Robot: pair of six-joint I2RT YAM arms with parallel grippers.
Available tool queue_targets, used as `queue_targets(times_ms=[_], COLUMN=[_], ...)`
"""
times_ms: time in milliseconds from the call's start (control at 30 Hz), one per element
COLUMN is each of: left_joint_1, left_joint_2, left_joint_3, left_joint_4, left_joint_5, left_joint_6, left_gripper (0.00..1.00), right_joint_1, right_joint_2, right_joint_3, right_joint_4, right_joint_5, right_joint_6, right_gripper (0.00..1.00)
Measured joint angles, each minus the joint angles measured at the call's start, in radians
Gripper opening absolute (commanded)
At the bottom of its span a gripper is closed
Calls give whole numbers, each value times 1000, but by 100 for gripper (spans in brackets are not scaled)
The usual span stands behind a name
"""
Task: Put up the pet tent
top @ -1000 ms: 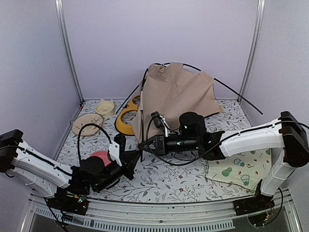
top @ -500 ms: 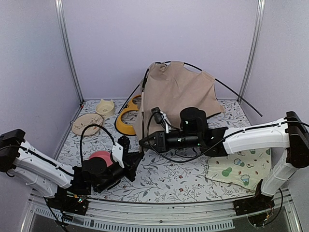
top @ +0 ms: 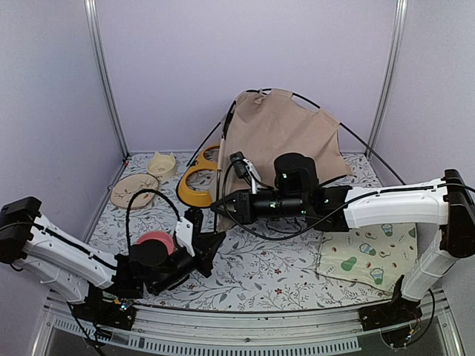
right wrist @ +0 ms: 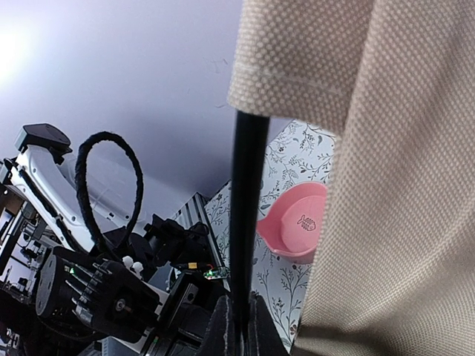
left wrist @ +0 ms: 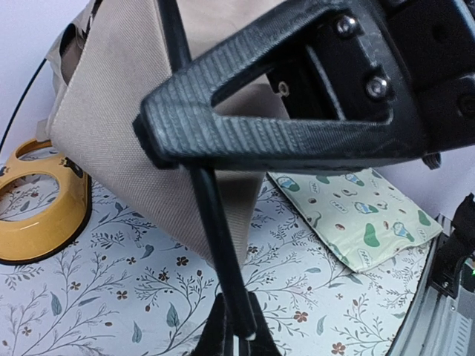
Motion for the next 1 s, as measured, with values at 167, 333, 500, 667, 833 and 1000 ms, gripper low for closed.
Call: queue_targets(times_ms=[167, 333, 500, 667, 833, 1000], left_joint_1=[0, 0, 0, 0, 0, 0], left_joint_2=[9, 14, 33, 44, 47, 47], left_joint_3=[3, 6, 20, 35, 48, 52], left_joint_4=[-1, -3, -9, -21, -21, -23], left_joint_5=[10, 12, 12, 12, 12, 22], left_joint_6=[-3, -11, -22, -29, -41, -51], left_gripper=[0, 0, 0, 0, 0, 0], right_joint_1=[0, -3, -10, -16, -19, -21], right_joint_2=[0, 0, 0, -5, -39, -86], right_joint_3=[0, 0, 0, 1, -1, -43], right_joint_4=[-2, -2, -2, -3, -23, -23], right_joint_5=[14, 25, 27, 34, 39, 43], right_joint_6=[-15, -21, -24, -24, -15, -4], right_gripper=[0, 0, 0, 0, 0, 0])
